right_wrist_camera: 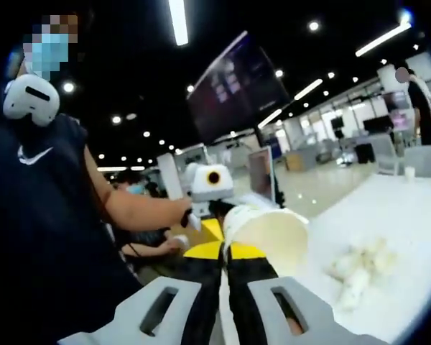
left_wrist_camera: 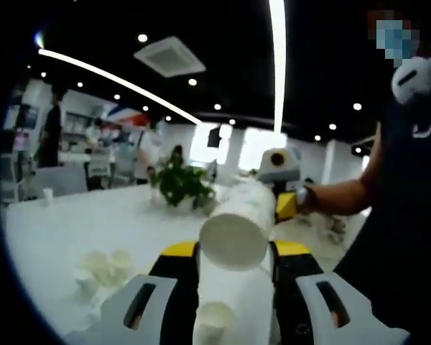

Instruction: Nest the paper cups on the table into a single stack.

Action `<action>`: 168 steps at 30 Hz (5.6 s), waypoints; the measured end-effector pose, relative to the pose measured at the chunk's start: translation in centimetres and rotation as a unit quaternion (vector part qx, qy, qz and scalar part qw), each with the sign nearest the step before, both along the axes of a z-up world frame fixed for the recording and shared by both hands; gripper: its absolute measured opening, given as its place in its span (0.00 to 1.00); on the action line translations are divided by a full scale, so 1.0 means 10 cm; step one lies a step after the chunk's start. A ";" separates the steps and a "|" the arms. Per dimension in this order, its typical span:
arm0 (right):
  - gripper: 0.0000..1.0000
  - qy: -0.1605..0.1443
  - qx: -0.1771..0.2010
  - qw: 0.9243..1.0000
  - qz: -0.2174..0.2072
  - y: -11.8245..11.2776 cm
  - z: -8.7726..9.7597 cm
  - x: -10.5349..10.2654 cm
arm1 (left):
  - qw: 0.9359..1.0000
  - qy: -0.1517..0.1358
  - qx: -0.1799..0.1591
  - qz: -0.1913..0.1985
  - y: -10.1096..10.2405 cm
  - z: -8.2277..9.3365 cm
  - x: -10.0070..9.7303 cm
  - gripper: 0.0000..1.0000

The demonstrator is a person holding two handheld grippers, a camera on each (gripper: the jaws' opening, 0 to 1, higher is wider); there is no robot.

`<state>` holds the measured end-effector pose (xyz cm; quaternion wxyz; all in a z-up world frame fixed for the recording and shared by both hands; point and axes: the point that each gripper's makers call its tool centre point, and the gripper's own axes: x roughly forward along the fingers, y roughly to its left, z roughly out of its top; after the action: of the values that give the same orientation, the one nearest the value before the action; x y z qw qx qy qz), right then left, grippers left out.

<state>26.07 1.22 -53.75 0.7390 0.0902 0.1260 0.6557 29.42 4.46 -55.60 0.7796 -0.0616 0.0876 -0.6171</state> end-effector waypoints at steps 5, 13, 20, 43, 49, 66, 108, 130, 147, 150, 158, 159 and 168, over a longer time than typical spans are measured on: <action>0.00 -0.006 -0.014 1.000 -0.001 -0.01 0.02 0.01 | 1.000 -0.006 0.007 0.022 0.05 0.00 0.06 0.45; 0.00 -0.012 -0.049 0.999 -0.014 -0.07 0.04 0.10 | 0.990 -0.010 0.057 0.125 0.35 -0.19 0.27 0.74; 0.00 -0.021 -0.081 0.996 -0.014 -0.10 0.01 0.12 | 0.980 -0.012 0.076 0.186 0.66 -0.35 0.38 0.84; 0.00 -0.053 -0.269 0.962 0.005 -0.12 -0.06 0.20 | 0.944 -0.005 0.133 0.301 1.27 -0.73 0.57 0.99; 0.00 -0.052 -0.368 0.928 0.020 -0.18 -0.24 0.23 | 0.942 -0.002 0.139 0.305 1.33 -0.82 0.60 0.99; 0.00 -0.040 -0.501 0.864 0.036 -0.24 -0.35 0.30 | 0.940 -0.003 0.176 0.291 1.30 -1.05 0.58 0.99; 0.00 -0.080 -0.635 0.761 0.107 -0.25 -0.60 0.12 | 0.933 0.011 0.196 0.301 1.40 -1.09 0.51 0.99; 0.00 -0.063 -0.639 0.760 0.103 -0.28 -0.88 0.11 | 0.930 0.024 0.195 0.310 1.44 -1.17 0.50 0.99; 0.00 -0.053 -0.640 0.760 0.100 -0.32 -1.06 0.07 | 0.930 0.023 0.194 0.310 1.41 -1.17 0.51 0.99; 0.00 -0.053 -0.641 0.760 0.099 -0.32 -1.09 0.07 | 0.931 0.019 0.197 0.307 1.39 -1.17 0.50 0.99; 0.00 -0.051 -0.641 0.760 0.096 -0.32 -1.15 0.06 | 0.932 0.019 0.201 0.302 1.38 -1.22 0.49 0.99; 0.00 -0.050 -0.641 0.760 0.096 -0.31 -1.17 0.06 | 0.932 0.019 0.201 0.302 1.38 -1.22 0.49 0.99; 0.00 -0.045 -0.642 0.760 0.096 -0.31 -1.26 0.05 | 0.933 0.022 0.200 0.298 1.36 -1.28 0.46 0.99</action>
<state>26.60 -1.91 -66.39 0.5623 -0.4474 0.4915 0.4920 34.06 18.11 -68.36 0.9216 0.0587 0.2042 -0.3249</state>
